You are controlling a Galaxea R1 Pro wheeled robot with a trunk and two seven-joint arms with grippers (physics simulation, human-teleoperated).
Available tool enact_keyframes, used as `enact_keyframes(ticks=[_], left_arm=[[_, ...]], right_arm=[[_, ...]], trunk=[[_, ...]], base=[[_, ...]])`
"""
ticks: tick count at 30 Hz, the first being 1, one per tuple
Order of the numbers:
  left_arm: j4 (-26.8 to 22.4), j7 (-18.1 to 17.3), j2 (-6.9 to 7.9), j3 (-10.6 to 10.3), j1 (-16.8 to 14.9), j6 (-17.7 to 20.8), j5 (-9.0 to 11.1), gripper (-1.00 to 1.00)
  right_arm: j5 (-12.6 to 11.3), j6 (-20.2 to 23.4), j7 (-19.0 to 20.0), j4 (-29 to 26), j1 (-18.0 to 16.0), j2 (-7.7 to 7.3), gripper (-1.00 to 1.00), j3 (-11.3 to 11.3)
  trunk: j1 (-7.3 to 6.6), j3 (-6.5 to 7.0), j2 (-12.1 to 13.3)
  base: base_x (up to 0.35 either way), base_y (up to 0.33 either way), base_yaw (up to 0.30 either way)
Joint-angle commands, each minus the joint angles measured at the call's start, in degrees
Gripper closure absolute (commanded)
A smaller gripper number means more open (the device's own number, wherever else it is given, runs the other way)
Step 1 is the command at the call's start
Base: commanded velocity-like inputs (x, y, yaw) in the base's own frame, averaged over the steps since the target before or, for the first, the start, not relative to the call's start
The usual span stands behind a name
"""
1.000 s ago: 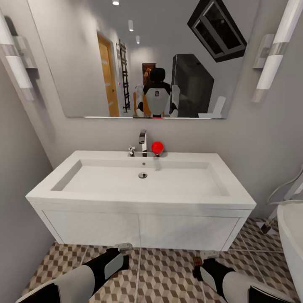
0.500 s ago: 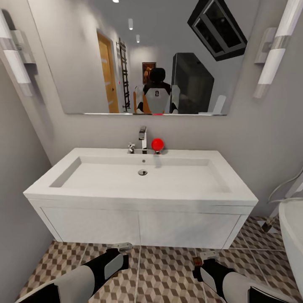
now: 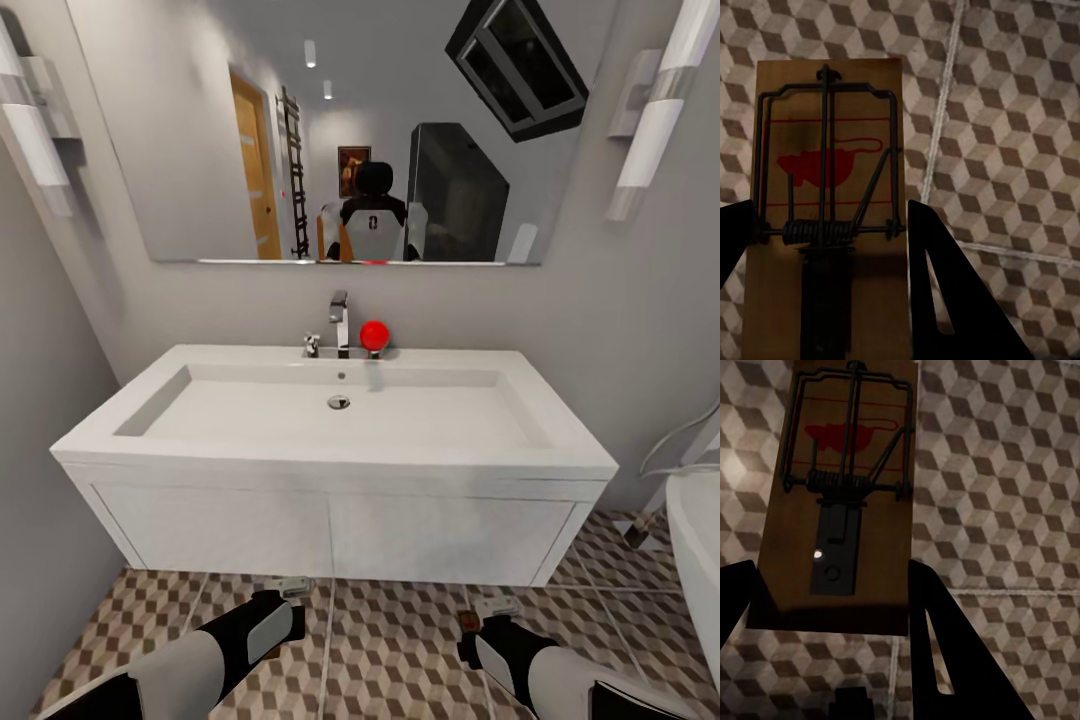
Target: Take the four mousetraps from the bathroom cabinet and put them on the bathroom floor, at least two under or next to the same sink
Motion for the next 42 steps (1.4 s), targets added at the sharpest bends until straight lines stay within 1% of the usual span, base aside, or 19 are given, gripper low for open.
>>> enact_keyframes(ticks=[1,26,31,42], left_arm=[[-0.13,0.32,0.02,-0.34,-0.06,0.24,0.16,1.00],[-0.09,0.31,0.08,-0.34,-0.06,0.24,0.34,1.00],[-0.08,0.26,0.08,-0.32,-0.07,0.24,0.37,1.00],[-0.08,0.25,0.09,-0.29,-0.04,0.24,0.38,1.00]], right_arm=[[-0.61,0.24,-0.39,-0.13,-0.03,-0.02,1.00,0.49],[-0.60,0.22,-0.39,-0.21,0.67,-0.01,1.00,0.49],[-0.53,-1.93,-0.39,-0.21,0.67,0.06,1.00,0.49],[-0.41,-3.16,-0.39,-0.29,1.28,0.16,1.00,0.55]], trunk=[[0.22,-0.24,-0.44],[5.71,-4.72,-10.47],[6.81,-5.62,-12.48],[9.23,-7.60,-16.89]], base=[[0.000,0.000,0.000],[0.000,0.000,0.000],[0.000,0.000,0.000],[0.000,0.000,0.000]])
